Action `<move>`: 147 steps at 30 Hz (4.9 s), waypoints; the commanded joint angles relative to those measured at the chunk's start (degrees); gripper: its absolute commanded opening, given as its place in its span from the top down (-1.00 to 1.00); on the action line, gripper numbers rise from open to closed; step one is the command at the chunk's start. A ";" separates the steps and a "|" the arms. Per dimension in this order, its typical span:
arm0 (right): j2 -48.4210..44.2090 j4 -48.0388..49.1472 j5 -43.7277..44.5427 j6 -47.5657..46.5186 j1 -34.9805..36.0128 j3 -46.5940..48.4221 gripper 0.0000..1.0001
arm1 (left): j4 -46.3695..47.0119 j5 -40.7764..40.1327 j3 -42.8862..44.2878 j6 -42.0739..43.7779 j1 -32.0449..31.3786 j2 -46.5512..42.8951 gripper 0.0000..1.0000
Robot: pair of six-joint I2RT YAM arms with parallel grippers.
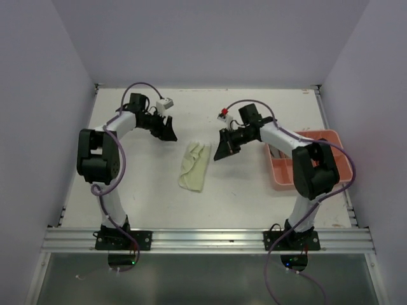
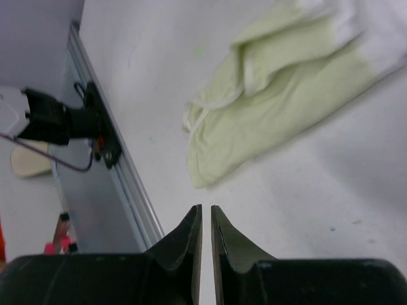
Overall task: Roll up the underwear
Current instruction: Fold the underwear
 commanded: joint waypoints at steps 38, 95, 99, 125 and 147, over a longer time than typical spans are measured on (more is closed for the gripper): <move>18.48 27.22 14.77 31.23 -0.30 3.08 0.89 | 3.20 -35.69 0.15 -12.11 -26.69 -3.03 0.06; 19.36 29.07 15.73 34.22 -0.30 0.35 0.88 | -5.77 -26.38 7.98 -22.30 -28.18 2.59 1.00; 19.27 29.25 15.56 34.40 -0.39 0.09 0.88 | -4.45 -25.50 6.57 -24.94 -27.57 3.56 1.00; 6.70 28.70 12.66 35.44 -4.34 -0.35 0.91 | 6.09 -16.19 0.16 -30.74 -21.77 8.40 0.07; 14.52 36.89 11.69 40.82 -0.30 2.20 0.93 | 10.93 -0.45 -3.10 -25.20 -17.11 8.04 -0.33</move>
